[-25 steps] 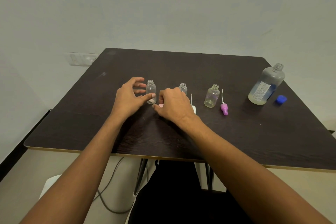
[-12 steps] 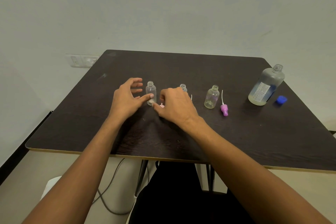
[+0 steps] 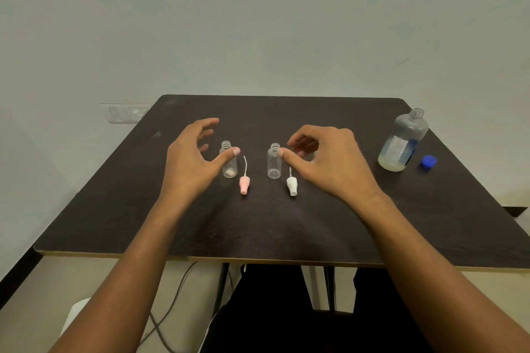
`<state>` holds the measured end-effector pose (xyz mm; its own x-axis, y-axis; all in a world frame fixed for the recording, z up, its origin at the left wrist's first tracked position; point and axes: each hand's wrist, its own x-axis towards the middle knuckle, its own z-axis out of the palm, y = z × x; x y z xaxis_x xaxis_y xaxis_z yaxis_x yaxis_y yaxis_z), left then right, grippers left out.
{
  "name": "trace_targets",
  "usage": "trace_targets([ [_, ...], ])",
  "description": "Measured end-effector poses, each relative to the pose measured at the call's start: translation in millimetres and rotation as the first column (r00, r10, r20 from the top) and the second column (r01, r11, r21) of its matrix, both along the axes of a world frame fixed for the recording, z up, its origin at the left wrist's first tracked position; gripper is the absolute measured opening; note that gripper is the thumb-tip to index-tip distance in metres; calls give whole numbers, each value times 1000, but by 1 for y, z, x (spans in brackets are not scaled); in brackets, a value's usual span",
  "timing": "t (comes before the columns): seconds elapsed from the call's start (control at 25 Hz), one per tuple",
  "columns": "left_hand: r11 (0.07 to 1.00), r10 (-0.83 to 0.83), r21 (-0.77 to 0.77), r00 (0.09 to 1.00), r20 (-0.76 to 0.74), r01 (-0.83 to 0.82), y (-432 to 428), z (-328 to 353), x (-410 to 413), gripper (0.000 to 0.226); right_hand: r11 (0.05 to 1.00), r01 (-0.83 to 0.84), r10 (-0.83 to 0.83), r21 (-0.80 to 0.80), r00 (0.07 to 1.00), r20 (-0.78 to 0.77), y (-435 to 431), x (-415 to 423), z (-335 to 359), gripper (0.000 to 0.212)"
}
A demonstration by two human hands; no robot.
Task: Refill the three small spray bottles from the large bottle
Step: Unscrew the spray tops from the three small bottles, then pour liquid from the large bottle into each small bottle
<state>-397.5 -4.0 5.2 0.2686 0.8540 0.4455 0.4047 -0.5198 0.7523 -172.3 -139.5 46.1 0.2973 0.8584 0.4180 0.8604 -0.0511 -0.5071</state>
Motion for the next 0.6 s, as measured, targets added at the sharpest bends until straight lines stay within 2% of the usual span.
trace_targets([
  [0.16, 993, -69, 101, 998, 9, 67, -22, 21, 27, 68, 993, 78, -81, 87, 996, 30, -28, 32, 14, 42],
  [0.36, 974, -169, 149, 986, -5, 168, -51, 36, 65, 66, 979, 63, -66, 195, 998, 10, -55, 61, 13, 45],
  [0.6, 961, -236, 147, 972, 3, 234, -73, 38, 91, 65, 971, 64, -57, 232, 998, -34, -76, 82, 9, 44],
])
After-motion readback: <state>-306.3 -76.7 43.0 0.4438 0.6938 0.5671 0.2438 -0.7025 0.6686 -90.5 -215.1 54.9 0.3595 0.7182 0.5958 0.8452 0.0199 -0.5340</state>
